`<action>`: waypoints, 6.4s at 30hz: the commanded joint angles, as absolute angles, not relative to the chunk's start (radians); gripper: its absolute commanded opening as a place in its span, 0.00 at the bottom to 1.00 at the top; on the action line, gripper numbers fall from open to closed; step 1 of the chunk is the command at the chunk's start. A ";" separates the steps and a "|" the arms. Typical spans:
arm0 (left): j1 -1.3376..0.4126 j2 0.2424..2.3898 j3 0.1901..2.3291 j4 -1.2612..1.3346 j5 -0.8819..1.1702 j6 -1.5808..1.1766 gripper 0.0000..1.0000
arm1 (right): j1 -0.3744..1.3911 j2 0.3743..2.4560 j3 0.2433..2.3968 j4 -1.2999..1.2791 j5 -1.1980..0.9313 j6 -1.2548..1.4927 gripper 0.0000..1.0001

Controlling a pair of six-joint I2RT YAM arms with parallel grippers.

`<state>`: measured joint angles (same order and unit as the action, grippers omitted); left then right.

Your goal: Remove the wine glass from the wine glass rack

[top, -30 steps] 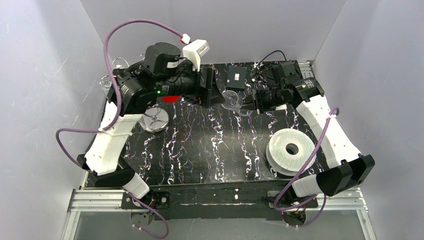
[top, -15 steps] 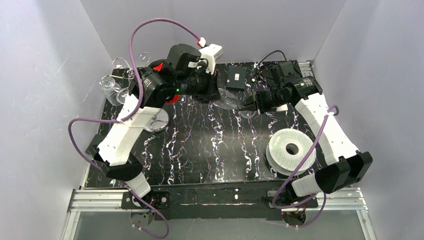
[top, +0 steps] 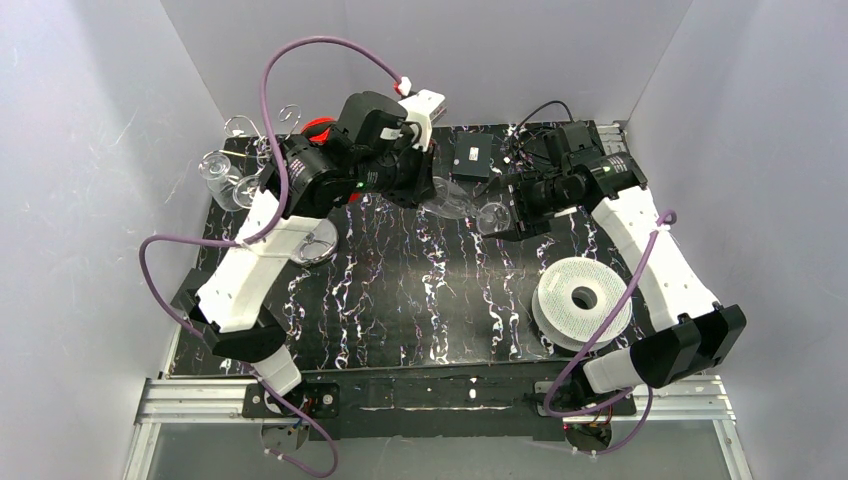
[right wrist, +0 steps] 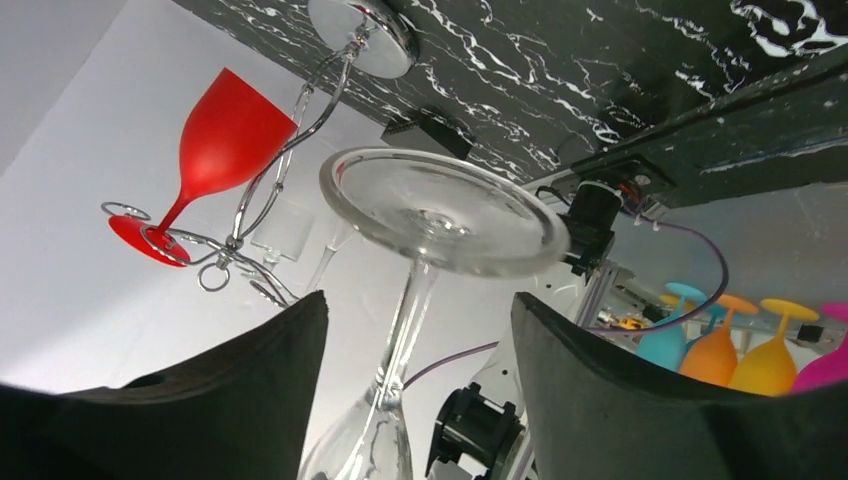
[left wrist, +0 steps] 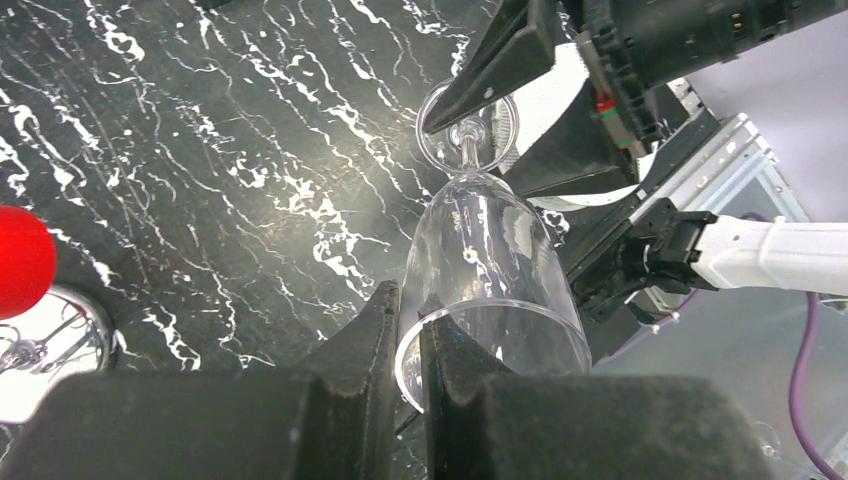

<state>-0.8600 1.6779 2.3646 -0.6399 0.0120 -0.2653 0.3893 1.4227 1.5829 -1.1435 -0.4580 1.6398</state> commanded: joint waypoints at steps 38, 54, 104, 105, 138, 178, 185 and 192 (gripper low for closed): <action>-0.773 2.182 2.368 -0.574 0.000 -0.440 0.00 | 0.212 1.140 1.687 -1.310 -0.015 1.114 0.90; -0.770 2.242 2.314 -0.572 0.068 -0.450 0.00 | 0.212 1.134 1.665 -1.287 -0.032 1.103 0.90; -0.826 2.098 2.533 -0.725 -0.062 -0.204 0.98 | 0.207 1.107 1.672 -1.263 -0.040 1.147 0.90; -0.826 2.084 2.531 -0.719 -0.065 -0.211 0.98 | 0.207 1.109 1.675 -1.264 -0.047 1.147 0.90; -0.494 1.721 2.536 -0.702 -0.341 -0.058 0.98 | 0.207 0.946 1.489 -0.902 -0.218 1.129 0.92; -0.292 1.818 2.417 -0.707 -0.262 -0.290 0.94 | 0.207 1.071 1.525 -0.875 -0.333 1.090 0.94; -0.287 1.832 2.389 -0.663 -0.276 -0.298 0.91 | 0.207 1.098 1.539 -0.869 -0.339 1.085 0.94; -0.276 1.863 2.404 -0.647 -0.278 -0.301 0.90 | 0.207 1.116 1.540 -0.864 -0.350 1.085 0.94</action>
